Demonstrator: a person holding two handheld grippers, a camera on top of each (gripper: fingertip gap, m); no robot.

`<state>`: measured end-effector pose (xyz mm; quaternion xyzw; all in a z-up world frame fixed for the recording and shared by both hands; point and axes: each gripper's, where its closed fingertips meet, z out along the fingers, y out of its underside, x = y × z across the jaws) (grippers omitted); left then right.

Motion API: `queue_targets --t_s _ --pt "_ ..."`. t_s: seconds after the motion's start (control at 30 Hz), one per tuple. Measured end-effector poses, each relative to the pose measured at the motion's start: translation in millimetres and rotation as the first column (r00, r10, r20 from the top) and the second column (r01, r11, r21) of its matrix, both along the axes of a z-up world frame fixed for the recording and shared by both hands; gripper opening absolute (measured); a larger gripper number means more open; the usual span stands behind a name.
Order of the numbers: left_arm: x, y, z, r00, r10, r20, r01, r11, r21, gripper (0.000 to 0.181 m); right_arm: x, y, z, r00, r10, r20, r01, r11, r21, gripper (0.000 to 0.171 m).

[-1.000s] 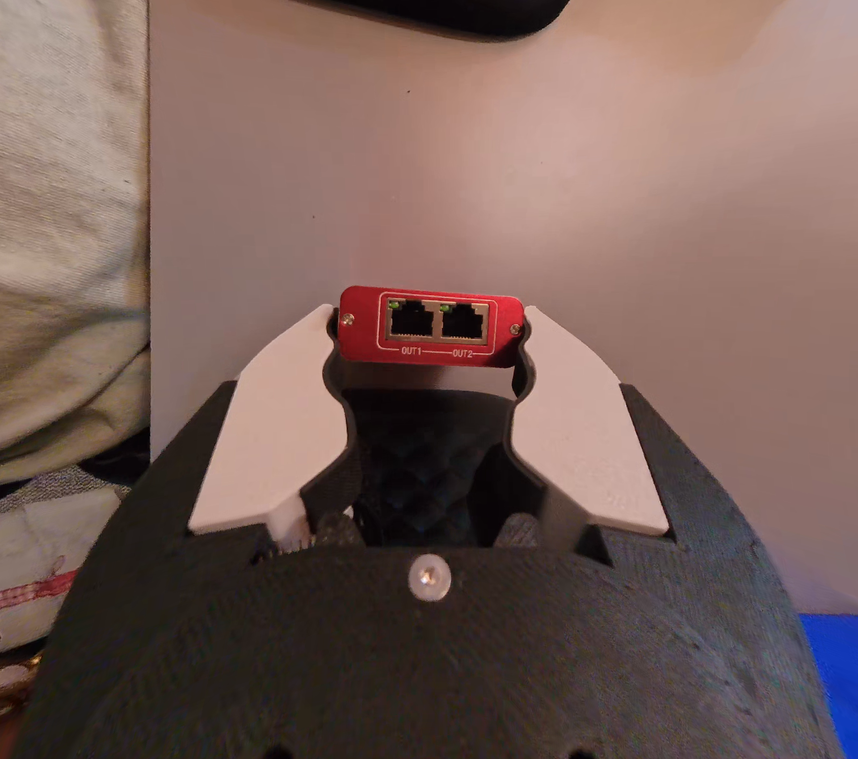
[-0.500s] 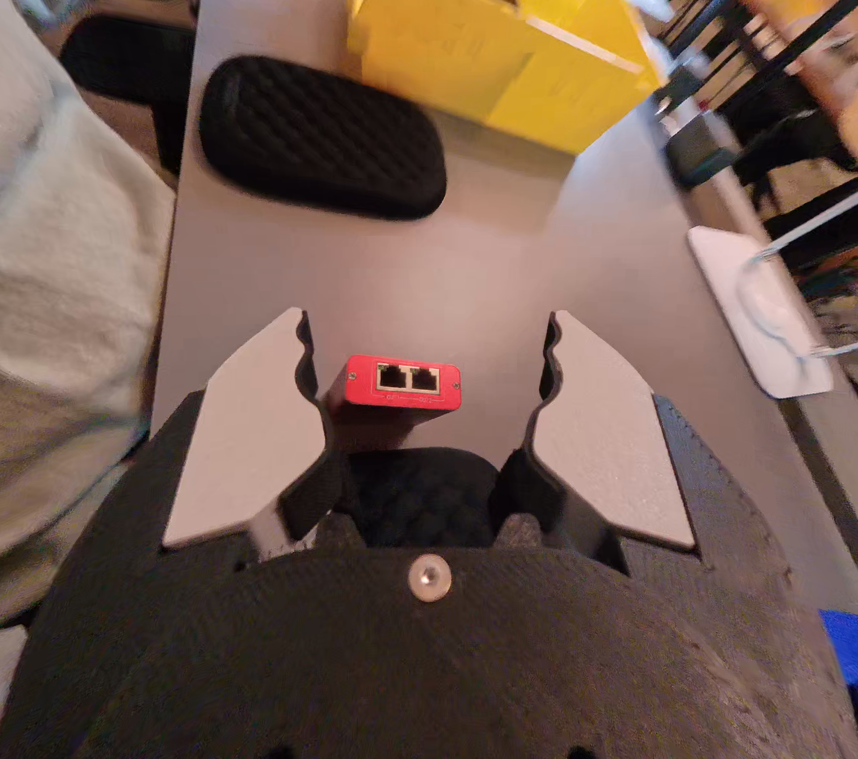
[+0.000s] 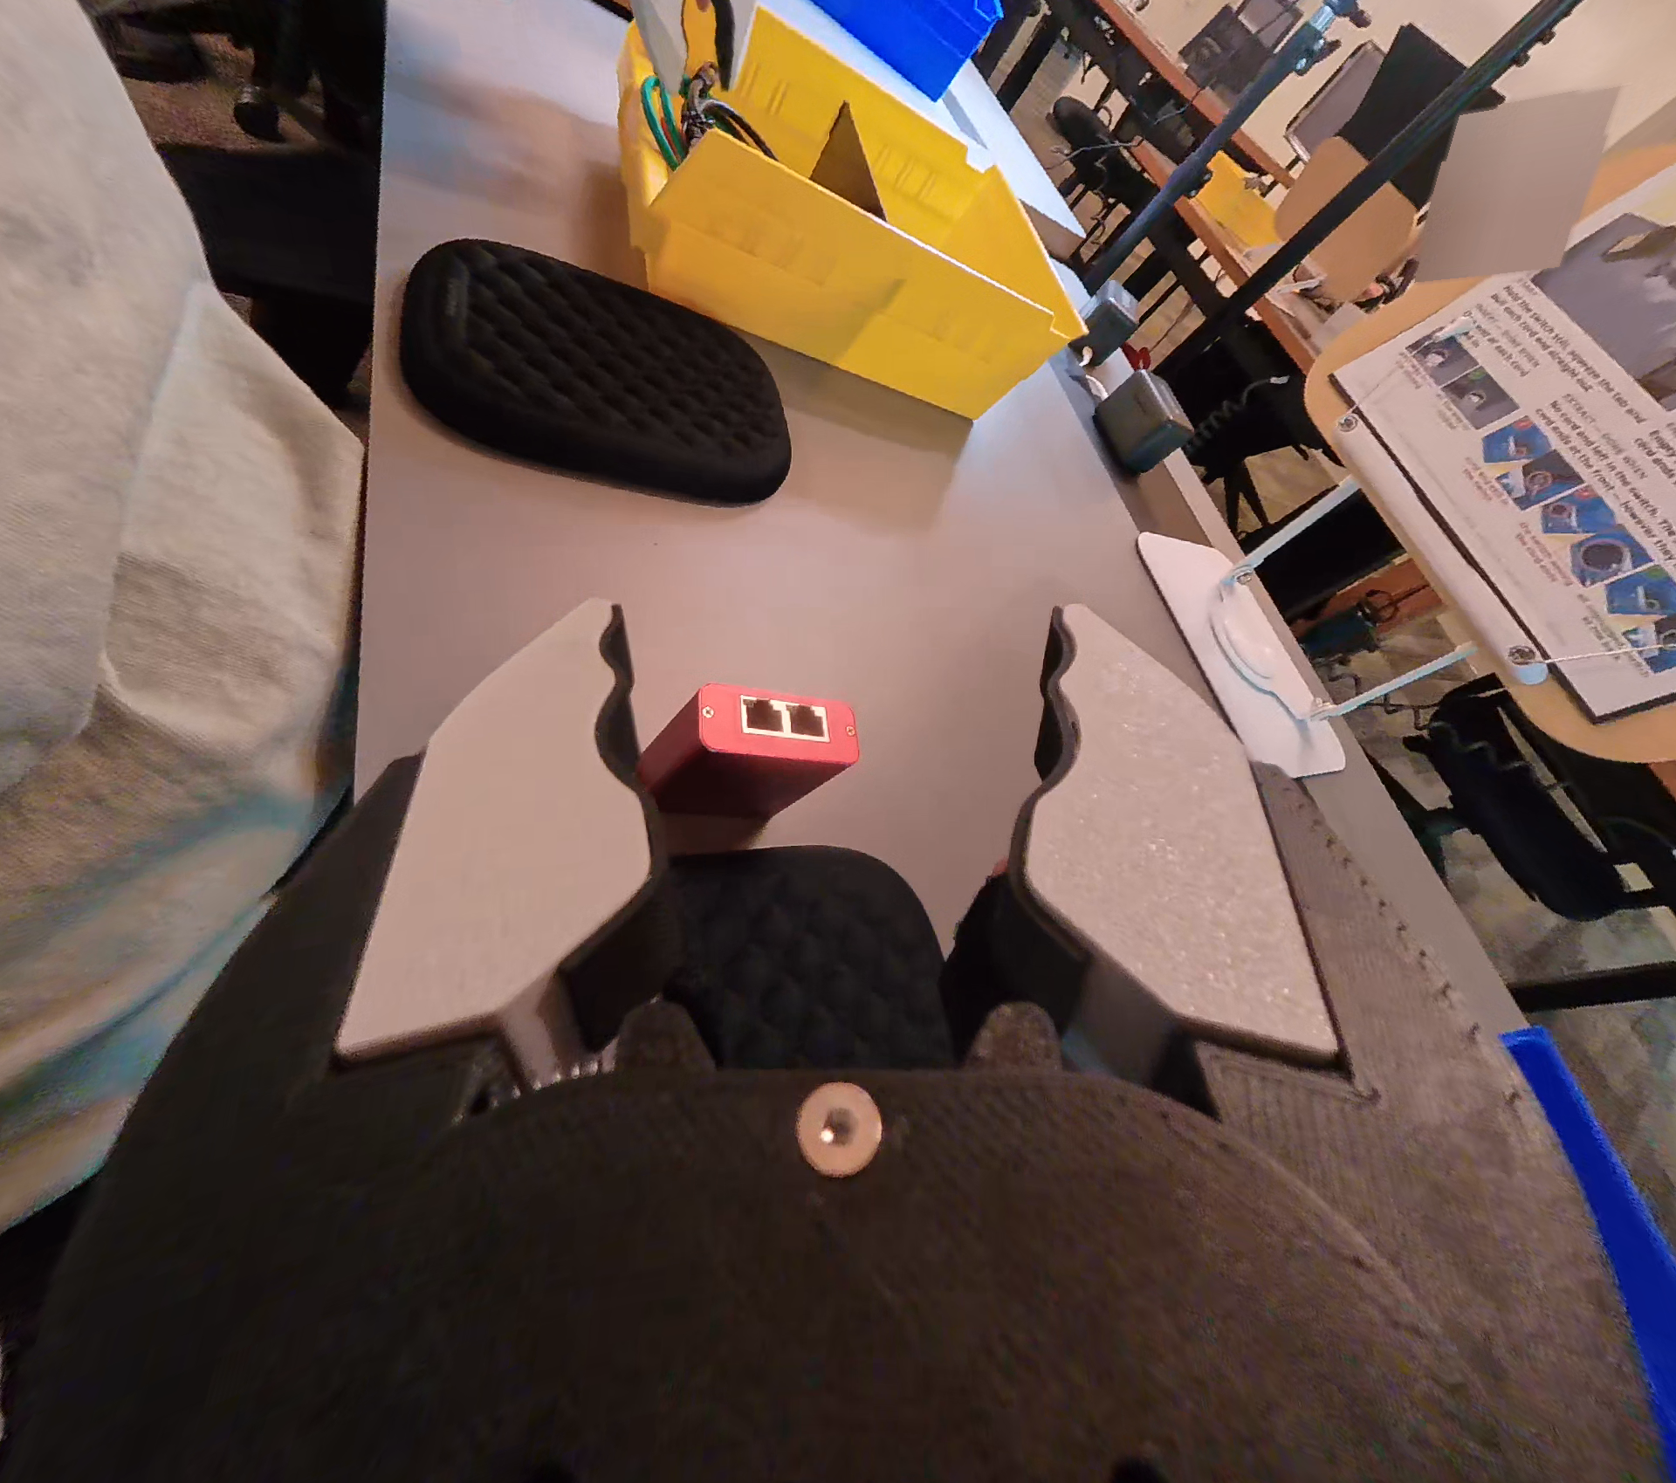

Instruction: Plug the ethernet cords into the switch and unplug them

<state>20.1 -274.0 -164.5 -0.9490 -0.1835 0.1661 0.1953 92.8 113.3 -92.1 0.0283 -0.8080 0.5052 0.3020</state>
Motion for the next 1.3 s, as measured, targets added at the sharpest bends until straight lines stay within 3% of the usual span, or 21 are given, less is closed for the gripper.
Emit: queue_targets --t_s 0.03,0.23,0.43,0.67,0.73,0.83,0.93,1.0,1.07,1.13,1.23,1.3 --pt "0 -1 -6 0.998 -0.015 0.059 0.015 1.000 0.002 0.031 1 -1 0 1.000 0.003 -0.002 -0.003 1.000 0.004 0.088" --pt "-1 2 -24 0.968 -0.095 0.230 0.070 0.991 0.117 0.024 -1 -2 -2 1.000 -0.007 -0.011 0.008 1.000 0.030 0.087" --pt "0 8 10 0.989 -0.135 0.055 0.115 0.953 0.280 0.014 -3 1 -4 1.000 -0.019 -0.008 0.019 0.999 0.036 0.086" --pt "-2 7 50 0.999 -0.025 -0.043 0.044 0.859 0.510 0.013 -5 3 -6 0.999 -0.043 -0.016 0.044 0.997 0.058 0.086" --pt "-9 7 65 0.997 0.052 -0.063 -0.004 0.798 0.602 0.013 -7 5 -7 0.998 -0.059 -0.022 0.060 0.996 0.071 0.086" --pt "-19 5 106 0.971 0.219 -0.093 -0.056 0.590 0.806 0.014 -6 2 -4 0.997 -0.058 -0.042 0.060 0.996 0.065 0.085" --pt "-20 3 149 0.925 0.374 -0.063 -0.045 0.273 0.961 0.013 -7 -10 3 0.996 -0.036 -0.080 0.038 0.999 0.022 0.082" --pt "-15 7 170 0.916 0.400 0.023 -0.036 0.024 0.999 0.013 -8 -23 10 0.992 -0.022 -0.125 0.019 1.000 -0.024 0.080" --pt "-8 15 184 0.921 0.375 0.108 -0.020 -0.231 0.973 0.013 -11 -38 21 0.977 -0.038 -0.210 0.020 0.996 -0.084 0.078" --pt "-2 28 189 0.937 0.305 0.172 -0.026 -0.427 0.904 0.012 -13 -55 35 0.944 -0.065 -0.324 0.013 0.987 -0.159 0.075" --pt "-1 52 187 0.949 0.181 0.257 -0.084 -0.642 0.762 0.013 -3 -84 50 0.869 -0.096 -0.485 -0.036 0.966 -0.255 0.069" --pt "-7 72 180 0.937 0.104 0.335 -0.160 -0.724 0.672 0.012 4 -104 46 0.814 -0.085 -0.574 -0.056 0.973 -0.223 0.065"
